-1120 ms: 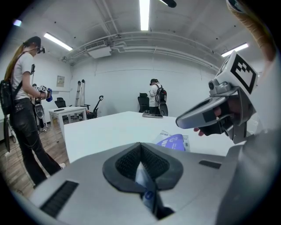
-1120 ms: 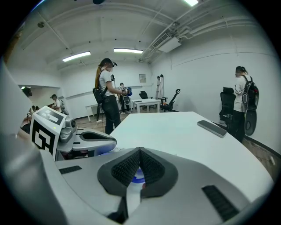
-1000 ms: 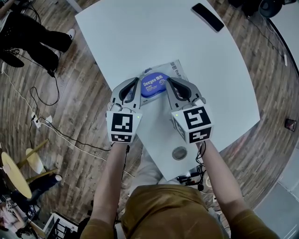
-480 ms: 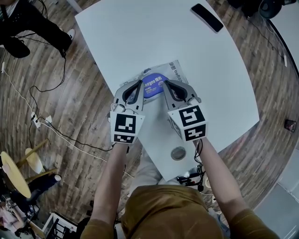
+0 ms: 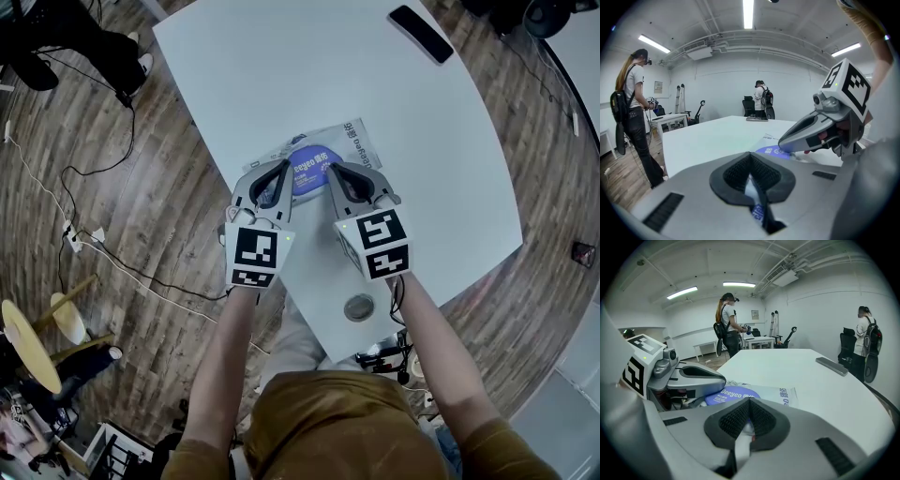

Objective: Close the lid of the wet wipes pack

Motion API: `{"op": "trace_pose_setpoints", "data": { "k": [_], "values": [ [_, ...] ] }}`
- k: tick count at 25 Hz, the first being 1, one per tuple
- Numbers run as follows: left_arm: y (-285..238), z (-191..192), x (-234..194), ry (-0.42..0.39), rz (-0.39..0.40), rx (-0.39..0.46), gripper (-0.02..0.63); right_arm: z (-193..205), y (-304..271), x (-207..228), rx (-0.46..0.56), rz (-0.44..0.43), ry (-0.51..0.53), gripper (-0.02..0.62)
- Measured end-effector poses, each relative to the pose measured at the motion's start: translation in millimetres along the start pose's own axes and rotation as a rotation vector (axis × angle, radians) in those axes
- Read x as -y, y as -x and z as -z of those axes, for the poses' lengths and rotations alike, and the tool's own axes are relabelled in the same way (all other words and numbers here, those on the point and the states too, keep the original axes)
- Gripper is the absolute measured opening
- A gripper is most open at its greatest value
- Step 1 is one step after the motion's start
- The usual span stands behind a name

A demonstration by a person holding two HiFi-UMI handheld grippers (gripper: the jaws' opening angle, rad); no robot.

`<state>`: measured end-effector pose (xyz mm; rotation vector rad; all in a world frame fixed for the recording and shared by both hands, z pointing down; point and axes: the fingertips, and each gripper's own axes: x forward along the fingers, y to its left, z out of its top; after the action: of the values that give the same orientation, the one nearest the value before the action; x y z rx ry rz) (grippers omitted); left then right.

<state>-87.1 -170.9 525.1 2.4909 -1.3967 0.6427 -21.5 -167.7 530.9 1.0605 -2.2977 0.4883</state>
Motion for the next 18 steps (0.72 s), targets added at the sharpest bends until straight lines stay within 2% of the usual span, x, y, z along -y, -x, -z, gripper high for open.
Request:
{"op": "trace_pose_setpoints", "data": {
  "k": [18],
  "values": [
    [-2.4, 2.2, -2.4, 0.016, 0.001, -0.001, 0.005, 9.4, -9.1, -2.9, 0.015, 0.004, 0.031, 0.003]
  ]
}}
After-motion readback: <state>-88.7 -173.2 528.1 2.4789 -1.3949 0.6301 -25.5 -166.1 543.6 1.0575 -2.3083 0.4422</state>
